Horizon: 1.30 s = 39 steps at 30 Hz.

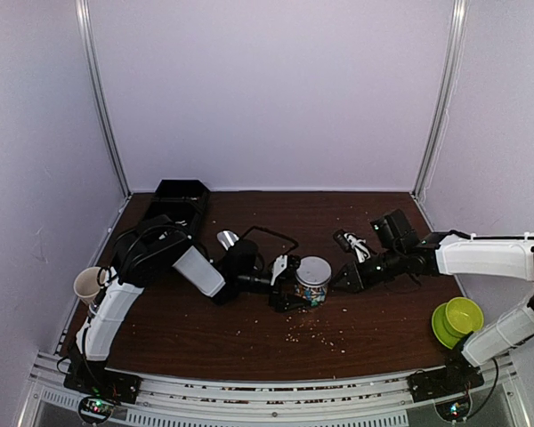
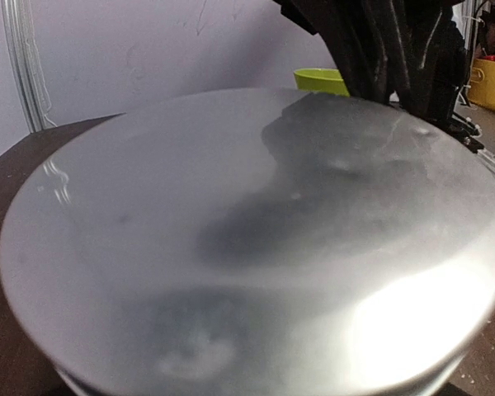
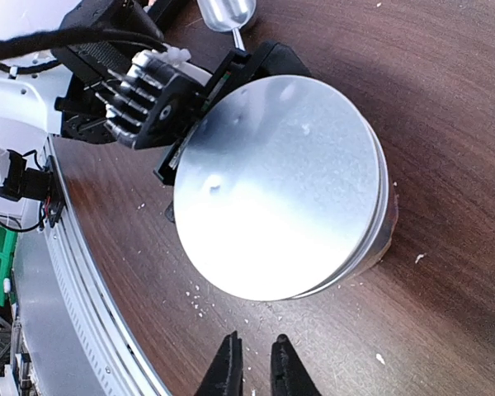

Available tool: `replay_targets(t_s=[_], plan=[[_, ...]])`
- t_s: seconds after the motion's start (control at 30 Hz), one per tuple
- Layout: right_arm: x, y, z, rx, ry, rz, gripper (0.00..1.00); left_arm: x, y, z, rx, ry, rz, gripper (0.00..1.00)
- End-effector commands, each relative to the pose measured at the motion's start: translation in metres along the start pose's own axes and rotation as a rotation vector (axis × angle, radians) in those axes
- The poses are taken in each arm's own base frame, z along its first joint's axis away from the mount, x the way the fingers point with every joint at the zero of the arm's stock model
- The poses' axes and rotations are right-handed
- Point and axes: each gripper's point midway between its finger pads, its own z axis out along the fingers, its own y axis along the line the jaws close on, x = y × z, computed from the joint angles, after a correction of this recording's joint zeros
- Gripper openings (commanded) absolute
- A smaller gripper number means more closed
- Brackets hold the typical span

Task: Pack the candies
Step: Screw the box lid onto the packing box.

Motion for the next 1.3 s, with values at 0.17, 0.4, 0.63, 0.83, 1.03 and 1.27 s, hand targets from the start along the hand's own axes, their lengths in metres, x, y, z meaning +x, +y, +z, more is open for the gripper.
replay_targets(t_s=[0.17,0.4,0.63,0.83,1.03,1.27], plan=[[-0.051,0.014,-0.019,0.039,-0.090,-0.079,0.20,0.050,0.006,-0.008,-0.054,0.133,-0.117,0.88],[-0.104,0.008,-0.005,0.043,-0.124,-0.097,0.27,0.051,0.006,-0.008,-0.054,0.134,-0.115,0.88],[-0.116,-0.009,0.020,0.037,-0.070,-0.083,0.29,0.051,0.005,-0.008,-0.051,0.135,-0.114,0.87],[-0.103,-0.018,0.033,0.019,-0.031,-0.064,0.29,0.051,0.005,-0.008,-0.048,0.134,-0.111,0.87],[-0.094,-0.019,0.034,0.005,-0.019,-0.060,0.27,0.051,0.005,-0.008,-0.047,0.134,-0.112,0.87],[-0.084,-0.023,0.038,-0.004,-0.001,-0.047,0.27,0.051,0.004,-0.008,-0.044,0.134,-0.115,0.87]])
